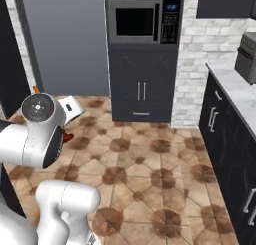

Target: Pick the candle and candle from the dining table and place them in the open cabinet. Close the cabinet after placing the objects.

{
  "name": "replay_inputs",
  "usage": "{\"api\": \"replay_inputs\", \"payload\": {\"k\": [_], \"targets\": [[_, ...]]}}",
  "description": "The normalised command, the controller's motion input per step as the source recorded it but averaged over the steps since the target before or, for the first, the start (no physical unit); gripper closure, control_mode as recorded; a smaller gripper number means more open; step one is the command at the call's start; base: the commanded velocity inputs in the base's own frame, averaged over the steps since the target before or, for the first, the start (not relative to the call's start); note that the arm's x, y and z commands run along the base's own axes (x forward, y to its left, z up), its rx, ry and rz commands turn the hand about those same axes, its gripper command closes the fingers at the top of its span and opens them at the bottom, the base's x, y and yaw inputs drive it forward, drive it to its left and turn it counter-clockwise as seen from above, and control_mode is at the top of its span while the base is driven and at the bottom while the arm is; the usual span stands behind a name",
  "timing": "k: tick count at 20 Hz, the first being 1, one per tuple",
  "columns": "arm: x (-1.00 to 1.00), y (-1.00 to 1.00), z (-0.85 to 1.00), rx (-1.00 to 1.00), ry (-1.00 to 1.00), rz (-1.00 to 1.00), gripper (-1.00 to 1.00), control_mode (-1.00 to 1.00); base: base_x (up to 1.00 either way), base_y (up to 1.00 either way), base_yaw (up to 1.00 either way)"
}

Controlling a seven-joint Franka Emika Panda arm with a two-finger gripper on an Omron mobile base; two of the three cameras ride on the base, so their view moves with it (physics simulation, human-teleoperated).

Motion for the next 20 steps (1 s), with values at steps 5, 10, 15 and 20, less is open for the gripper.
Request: {"api": "replay_inputs", "payload": {"k": [5, 10, 15, 20], "targets": [[0.00, 0.00, 0.00, 0.00, 0.00, 0.00, 1.00, 1.00, 0.13, 0.00, -0.26], [0.00, 0.00, 0.00, 0.00, 0.00, 0.00, 1.00, 1.00, 0.24, 0.00, -0.24], [0.00, 0.00, 0.00, 0.00, 0.00, 0.00, 1.00, 1.00, 0.36, 0.00, -0.24], [0.00, 0.00, 0.00, 0.00, 0.00, 0.00, 1.00, 1.00, 0.45, 0.00, -0.21]]}}
